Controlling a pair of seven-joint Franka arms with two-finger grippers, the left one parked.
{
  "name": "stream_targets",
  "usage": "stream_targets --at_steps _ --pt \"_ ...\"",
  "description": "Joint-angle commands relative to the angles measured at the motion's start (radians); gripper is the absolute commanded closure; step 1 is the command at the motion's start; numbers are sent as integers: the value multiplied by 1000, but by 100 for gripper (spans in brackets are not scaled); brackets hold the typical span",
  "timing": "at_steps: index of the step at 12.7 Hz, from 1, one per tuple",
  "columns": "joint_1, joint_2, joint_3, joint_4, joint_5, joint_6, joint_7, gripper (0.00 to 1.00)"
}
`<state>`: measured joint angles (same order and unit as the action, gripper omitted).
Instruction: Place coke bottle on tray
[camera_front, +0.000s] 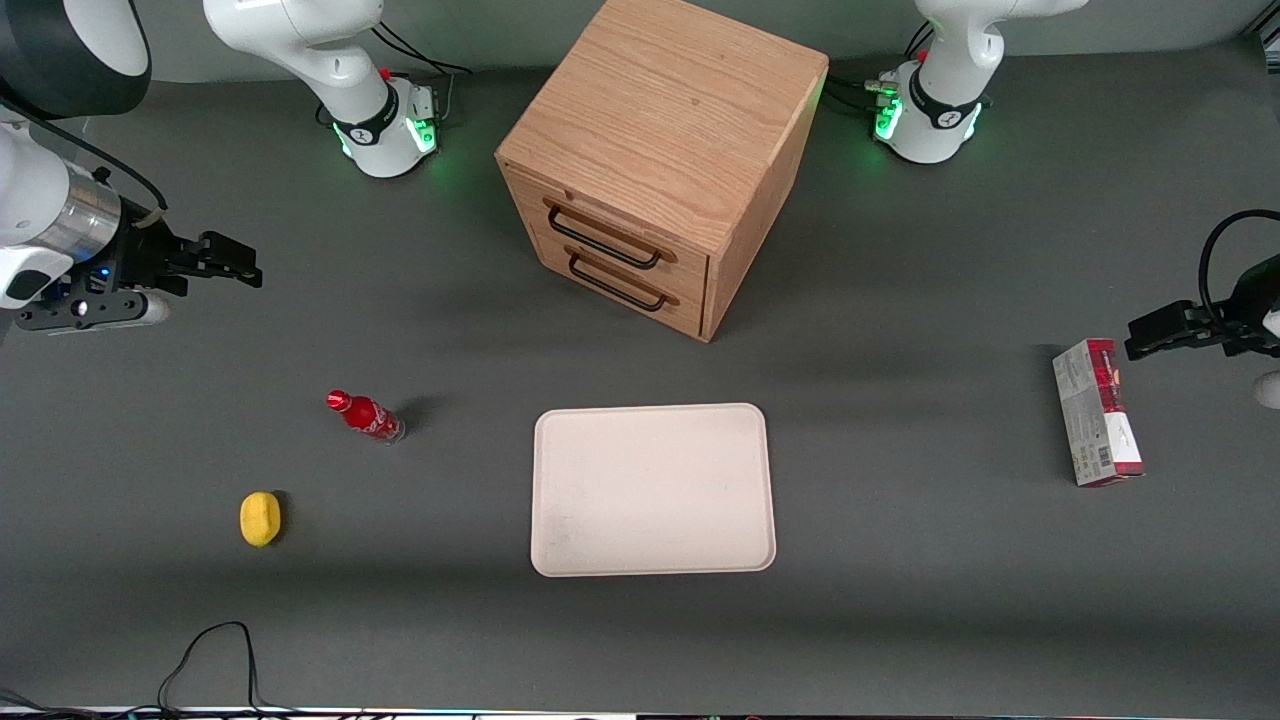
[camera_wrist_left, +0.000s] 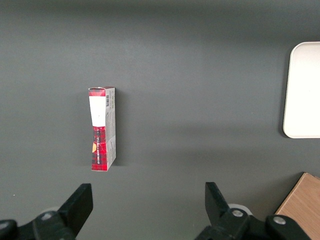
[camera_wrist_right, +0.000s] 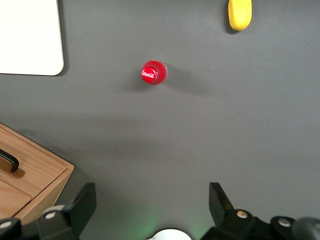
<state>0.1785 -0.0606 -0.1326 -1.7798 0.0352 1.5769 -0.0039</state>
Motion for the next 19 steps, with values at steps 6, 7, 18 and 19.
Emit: stream_targets --at_steps 6,7,18,19 --pt "-8 -13 13 36 9 -26 -15 0" --pt "-8 -24 14 36 9 -26 -22 0" --pt "21 -61 16 30 8 -41 -11 0" --pt "22 -64 16 30 8 -46 -13 0"
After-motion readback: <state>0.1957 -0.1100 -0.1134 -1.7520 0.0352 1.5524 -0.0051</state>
